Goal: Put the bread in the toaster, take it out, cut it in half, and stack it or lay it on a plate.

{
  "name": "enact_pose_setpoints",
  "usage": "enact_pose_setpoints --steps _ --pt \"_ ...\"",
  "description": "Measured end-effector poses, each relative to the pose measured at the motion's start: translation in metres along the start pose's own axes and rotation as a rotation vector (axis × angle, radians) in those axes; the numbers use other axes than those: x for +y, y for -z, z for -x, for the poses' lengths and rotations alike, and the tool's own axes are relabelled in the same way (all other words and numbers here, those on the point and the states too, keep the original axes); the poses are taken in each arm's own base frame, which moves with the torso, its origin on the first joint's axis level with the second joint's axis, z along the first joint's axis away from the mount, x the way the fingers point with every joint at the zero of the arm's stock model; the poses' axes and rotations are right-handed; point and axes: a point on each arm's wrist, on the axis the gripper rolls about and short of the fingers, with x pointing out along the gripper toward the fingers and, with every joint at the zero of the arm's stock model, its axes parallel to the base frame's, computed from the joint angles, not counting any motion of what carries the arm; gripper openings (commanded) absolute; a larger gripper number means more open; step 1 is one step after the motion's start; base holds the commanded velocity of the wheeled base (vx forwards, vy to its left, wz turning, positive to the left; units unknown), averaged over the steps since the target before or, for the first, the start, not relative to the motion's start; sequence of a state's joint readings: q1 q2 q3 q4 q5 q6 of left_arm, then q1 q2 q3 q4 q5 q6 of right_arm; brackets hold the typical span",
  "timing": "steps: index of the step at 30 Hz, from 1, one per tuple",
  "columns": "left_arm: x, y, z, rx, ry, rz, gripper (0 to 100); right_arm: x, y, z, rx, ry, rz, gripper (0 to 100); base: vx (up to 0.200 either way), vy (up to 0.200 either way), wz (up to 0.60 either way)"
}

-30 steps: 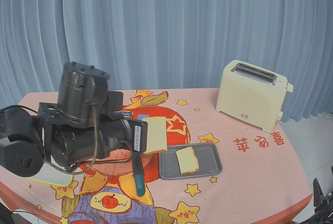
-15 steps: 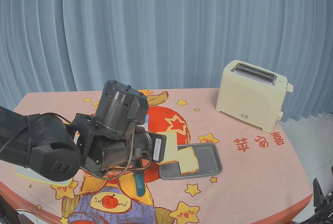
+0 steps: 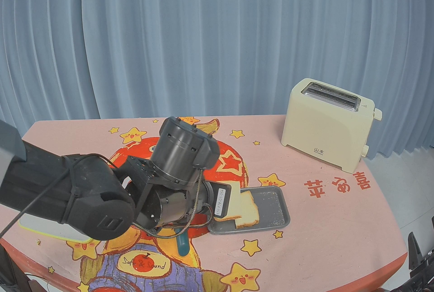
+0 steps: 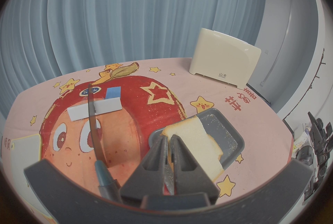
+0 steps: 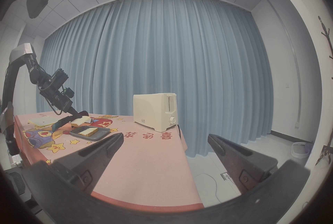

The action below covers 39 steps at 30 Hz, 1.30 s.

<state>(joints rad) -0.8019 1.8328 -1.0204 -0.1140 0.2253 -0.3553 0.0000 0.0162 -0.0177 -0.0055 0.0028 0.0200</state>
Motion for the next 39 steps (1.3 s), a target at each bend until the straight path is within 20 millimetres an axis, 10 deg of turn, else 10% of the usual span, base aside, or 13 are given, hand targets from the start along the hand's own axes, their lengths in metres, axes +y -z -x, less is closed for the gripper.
enact_pose_setpoints --steps 39 --pt "-0.022 0.001 -0.032 0.022 -0.001 -0.033 0 0.0 0.0 0.0 0.0 0.0 0.0 100 0.0 0.0 0.0"
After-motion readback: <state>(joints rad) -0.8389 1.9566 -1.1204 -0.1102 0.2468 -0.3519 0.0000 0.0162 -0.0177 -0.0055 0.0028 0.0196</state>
